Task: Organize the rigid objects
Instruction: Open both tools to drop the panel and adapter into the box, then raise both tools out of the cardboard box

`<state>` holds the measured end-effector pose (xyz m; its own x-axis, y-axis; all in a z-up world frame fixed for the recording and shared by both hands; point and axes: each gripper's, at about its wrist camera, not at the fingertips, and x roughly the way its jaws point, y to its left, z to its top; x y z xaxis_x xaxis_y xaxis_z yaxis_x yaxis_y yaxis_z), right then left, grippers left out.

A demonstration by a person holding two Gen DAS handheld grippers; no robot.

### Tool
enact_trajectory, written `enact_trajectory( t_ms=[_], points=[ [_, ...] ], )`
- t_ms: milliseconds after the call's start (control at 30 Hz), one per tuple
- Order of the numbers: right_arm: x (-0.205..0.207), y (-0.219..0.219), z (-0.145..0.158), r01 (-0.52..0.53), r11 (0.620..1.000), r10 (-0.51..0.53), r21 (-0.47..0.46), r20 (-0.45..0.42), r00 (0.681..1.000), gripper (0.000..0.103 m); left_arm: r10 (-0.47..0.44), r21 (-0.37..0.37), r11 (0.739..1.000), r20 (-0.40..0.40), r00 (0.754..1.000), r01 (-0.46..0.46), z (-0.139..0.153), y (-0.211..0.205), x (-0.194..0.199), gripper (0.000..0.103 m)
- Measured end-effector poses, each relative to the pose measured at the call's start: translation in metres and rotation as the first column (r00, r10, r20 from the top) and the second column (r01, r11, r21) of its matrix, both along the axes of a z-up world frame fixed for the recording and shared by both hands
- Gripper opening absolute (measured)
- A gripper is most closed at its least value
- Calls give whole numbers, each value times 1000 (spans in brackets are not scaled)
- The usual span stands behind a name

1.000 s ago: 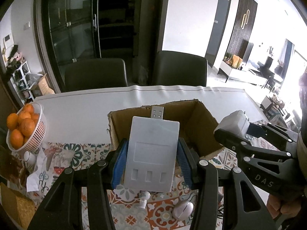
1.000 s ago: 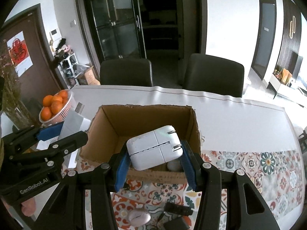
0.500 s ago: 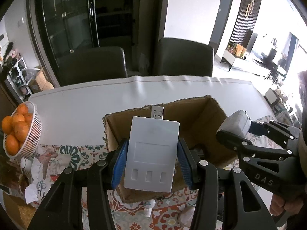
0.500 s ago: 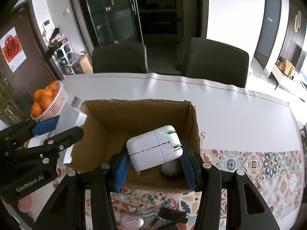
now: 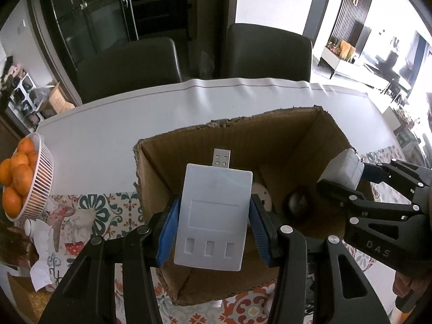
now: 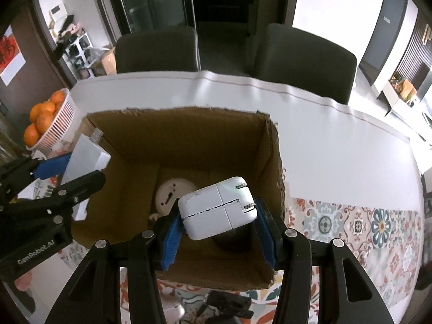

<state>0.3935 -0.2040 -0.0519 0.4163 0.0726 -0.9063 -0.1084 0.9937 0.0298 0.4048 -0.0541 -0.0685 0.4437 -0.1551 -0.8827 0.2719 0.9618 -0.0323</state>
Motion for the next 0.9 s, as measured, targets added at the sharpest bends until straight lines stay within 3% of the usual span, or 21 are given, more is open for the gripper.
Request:
enact_trajectory(
  t_ms=[167,333,600,900],
  points=[
    [0,-3,-4,5,1000,-5,19,-15,1000,51,0,-3,1000,3,1000,0,0,-2,-1,50],
    [-2,-2,-1,11,1000,-11,17,-3,1000,55,5,-6,1000,3,1000,-5,0,0,-2,57],
    [-20,0,13,45,999,-44,-10,51,998,60,22,-2,1000,46,999,-22,11,7,-21,65],
    [-46,0,37,91,996,-88,-11,150,985,65,45,-22,999,105,994,-42,34,14,-48,67]
  ],
)
